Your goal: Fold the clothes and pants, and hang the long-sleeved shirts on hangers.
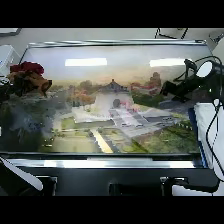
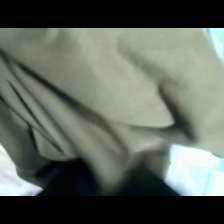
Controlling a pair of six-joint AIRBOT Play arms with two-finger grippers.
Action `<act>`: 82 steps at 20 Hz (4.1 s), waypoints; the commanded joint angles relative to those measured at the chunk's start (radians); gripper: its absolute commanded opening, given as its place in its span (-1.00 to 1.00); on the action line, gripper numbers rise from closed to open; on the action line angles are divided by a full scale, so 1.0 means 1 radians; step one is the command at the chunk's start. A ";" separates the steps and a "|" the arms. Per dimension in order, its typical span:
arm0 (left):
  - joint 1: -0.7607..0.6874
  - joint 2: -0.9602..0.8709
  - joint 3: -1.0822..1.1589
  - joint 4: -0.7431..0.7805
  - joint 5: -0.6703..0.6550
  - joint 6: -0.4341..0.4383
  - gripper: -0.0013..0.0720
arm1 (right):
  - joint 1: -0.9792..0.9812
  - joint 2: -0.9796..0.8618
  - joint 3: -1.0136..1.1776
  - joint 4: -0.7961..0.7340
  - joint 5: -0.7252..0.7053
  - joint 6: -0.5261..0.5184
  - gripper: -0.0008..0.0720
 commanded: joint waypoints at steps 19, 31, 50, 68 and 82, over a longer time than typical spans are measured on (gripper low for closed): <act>-0.951 1.046 -0.038 0.531 -0.241 -0.070 -0.90 | 0.001 0.445 0.002 0.010 0.058 -0.232 0.86; -1.286 0.546 -0.469 0.475 -0.248 -0.312 0.94 | 0.001 0.468 -0.001 0.008 0.248 -0.195 0.87; -0.730 0.727 -0.985 0.271 -0.399 0.074 0.96 | 0.002 0.071 -0.328 0.417 -0.031 -0.160 0.97; -0.887 0.653 -1.063 0.180 -0.165 0.040 -0.90 | 0.195 -0.142 -0.447 0.559 -0.164 -0.322 0.56; -0.666 1.146 -0.260 0.198 -0.187 0.111 -0.90 | 0.193 0.372 0.297 0.238 -0.294 -0.349 -0.84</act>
